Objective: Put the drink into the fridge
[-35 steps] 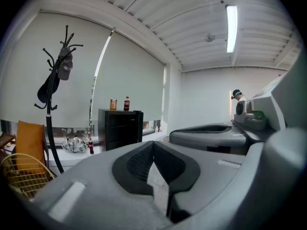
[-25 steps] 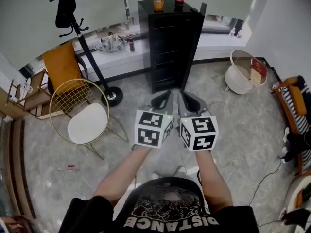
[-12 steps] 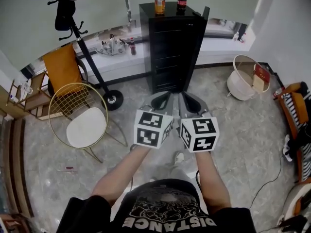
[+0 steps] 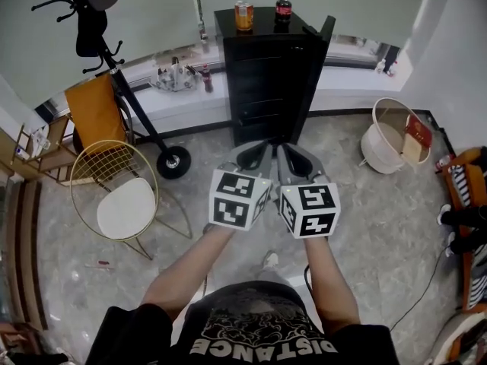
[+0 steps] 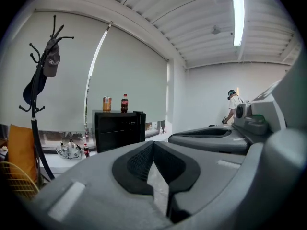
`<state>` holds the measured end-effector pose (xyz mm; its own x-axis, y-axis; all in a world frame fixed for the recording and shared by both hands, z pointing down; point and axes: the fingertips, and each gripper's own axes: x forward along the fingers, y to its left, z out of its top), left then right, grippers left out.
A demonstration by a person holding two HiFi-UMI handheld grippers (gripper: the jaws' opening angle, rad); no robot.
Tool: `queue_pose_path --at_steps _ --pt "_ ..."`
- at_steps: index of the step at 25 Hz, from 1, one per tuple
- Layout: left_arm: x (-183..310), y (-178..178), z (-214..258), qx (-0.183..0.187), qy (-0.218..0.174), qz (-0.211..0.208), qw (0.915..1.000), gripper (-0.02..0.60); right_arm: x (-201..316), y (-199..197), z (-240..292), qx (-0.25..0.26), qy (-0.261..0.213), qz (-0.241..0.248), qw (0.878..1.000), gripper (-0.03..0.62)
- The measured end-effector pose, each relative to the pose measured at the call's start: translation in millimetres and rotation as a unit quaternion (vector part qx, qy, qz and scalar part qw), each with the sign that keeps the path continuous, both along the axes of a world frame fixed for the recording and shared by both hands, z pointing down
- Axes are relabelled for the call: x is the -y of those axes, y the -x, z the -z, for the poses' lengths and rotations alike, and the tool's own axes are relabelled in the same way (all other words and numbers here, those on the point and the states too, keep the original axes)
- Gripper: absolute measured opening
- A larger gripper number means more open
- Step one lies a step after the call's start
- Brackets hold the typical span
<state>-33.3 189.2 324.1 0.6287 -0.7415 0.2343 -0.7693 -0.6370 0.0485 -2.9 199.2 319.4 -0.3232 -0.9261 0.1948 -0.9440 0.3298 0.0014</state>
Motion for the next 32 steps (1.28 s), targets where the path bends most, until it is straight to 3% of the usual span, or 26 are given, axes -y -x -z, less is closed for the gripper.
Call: queue_pose_path --at_steps 10,19,25,32 --pt "55.2 -73.6 -4.7 0.017 0.006 0.034 0.9992 0.005 58.8 -78.9 -3.2 0.016 0.006 0.032 0.999 0.002" --pt "83.9 -105.4 -4.7 0.023 0.013 0.054 0.9982 0.005 84.1 -118.3 -0.8 0.025 0.007 0.050 0.998 0.002" --pt "106.6 -109.5 1.6 0.021 0.011 0.064 0.9977 0.005 104.6 -124.1 3.4 0.022 0.001 0.064 0.998 0.002" --pt "143.1 -92.4 -1.8 0.013 0.011 0.077 0.9969 0.005 137.2 -97.9 4.5 0.003 -0.011 0.100 0.995 0.002"
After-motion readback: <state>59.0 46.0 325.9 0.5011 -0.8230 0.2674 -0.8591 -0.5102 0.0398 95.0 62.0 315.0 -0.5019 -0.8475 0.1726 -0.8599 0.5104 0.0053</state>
